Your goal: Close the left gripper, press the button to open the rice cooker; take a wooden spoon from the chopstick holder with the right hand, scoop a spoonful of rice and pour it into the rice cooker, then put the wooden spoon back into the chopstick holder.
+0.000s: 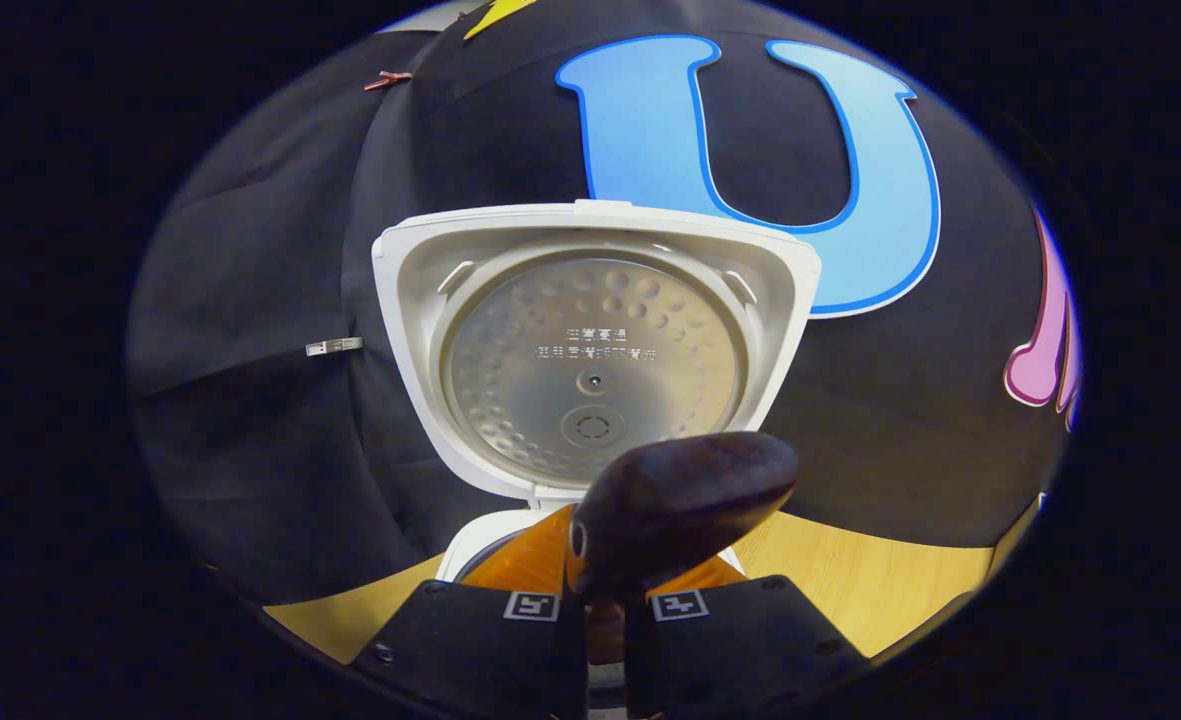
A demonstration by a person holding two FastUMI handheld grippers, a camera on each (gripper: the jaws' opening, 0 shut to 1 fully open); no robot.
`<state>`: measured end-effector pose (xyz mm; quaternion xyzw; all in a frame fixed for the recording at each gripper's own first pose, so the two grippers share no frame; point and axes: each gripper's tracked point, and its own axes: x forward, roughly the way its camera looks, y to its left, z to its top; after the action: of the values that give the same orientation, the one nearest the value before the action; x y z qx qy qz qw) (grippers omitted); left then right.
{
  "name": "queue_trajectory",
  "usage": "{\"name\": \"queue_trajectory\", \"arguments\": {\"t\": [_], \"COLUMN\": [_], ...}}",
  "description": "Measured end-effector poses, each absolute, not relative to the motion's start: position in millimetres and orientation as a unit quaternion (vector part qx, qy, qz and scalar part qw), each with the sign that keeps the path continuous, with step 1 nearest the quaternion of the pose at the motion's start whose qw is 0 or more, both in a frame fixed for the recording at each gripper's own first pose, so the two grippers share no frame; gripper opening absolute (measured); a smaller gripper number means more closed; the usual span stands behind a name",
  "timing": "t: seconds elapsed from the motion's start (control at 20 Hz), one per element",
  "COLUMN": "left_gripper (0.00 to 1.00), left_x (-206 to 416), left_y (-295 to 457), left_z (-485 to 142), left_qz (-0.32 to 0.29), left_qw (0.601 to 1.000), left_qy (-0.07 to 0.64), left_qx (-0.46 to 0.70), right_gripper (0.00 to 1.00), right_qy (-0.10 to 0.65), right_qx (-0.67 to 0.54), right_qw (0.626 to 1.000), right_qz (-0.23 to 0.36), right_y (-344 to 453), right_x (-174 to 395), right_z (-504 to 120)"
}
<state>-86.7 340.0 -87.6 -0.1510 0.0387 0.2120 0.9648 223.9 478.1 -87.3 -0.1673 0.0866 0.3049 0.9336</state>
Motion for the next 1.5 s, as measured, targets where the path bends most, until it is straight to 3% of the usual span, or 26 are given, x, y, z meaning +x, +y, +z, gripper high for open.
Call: {"name": "queue_trajectory", "arguments": {"t": [0.1, 0.15, 0.5, 0.9, 1.05, 1.15, 1.3, 1.35, 1.5], "left_gripper": [1.0, 0.96, 0.96, 0.96, 0.96, 0.92, 1.0, 0.96, 0.96], "left_x": [-87, -87, -95, -103, -103, -101, -94, -91, -78], "left_y": [338, 337, 328, 325, 326, 323, 318, 313, 295], "left_z": [-87, -86, -78, -77, -74, -67, -57, -53, -44], "left_qz": [0.212, 0.212, 0.212, 0.214, 0.212, 0.209, 0.201, 0.196, 0.176], "left_qw": [0.965, 0.966, 0.967, 0.966, 0.966, 0.968, 0.971, 0.973, 0.977], "left_qy": [0.038, 0.036, 0.022, 0.02, 0.015, 0.011, 0.008, 0.006, 0.005], "left_qx": [-0.148, -0.146, -0.142, -0.143, -0.145, -0.141, -0.126, -0.123, -0.116], "right_gripper": [0.18, 0.18, 0.18, 0.18, 0.18, 0.19, 0.18, 0.18, 0.18], "right_qy": [0.081, 0.077, 0.007, 0.004, 0.04, 0.035, 0.027, 0.03, 0.003], "right_qx": [-0.162, -0.161, -0.253, -0.277, -0.249, -0.224, -0.169, -0.15, -0.12], "right_qw": [0.935, 0.935, 0.909, 0.896, 0.904, 0.915, 0.933, 0.938, 0.952], "right_qz": [0.306, 0.308, 0.332, 0.347, 0.345, 0.333, 0.317, 0.31, 0.282], "right_y": [477, 477, 484, 493, 485, 475, 451, 439, 395], "right_x": [221, 218, 199, 190, 187, 187, 184, 183, 182], "right_z": [-80, -76, -67, -77, -79, -58, -17, -5, 43]}}
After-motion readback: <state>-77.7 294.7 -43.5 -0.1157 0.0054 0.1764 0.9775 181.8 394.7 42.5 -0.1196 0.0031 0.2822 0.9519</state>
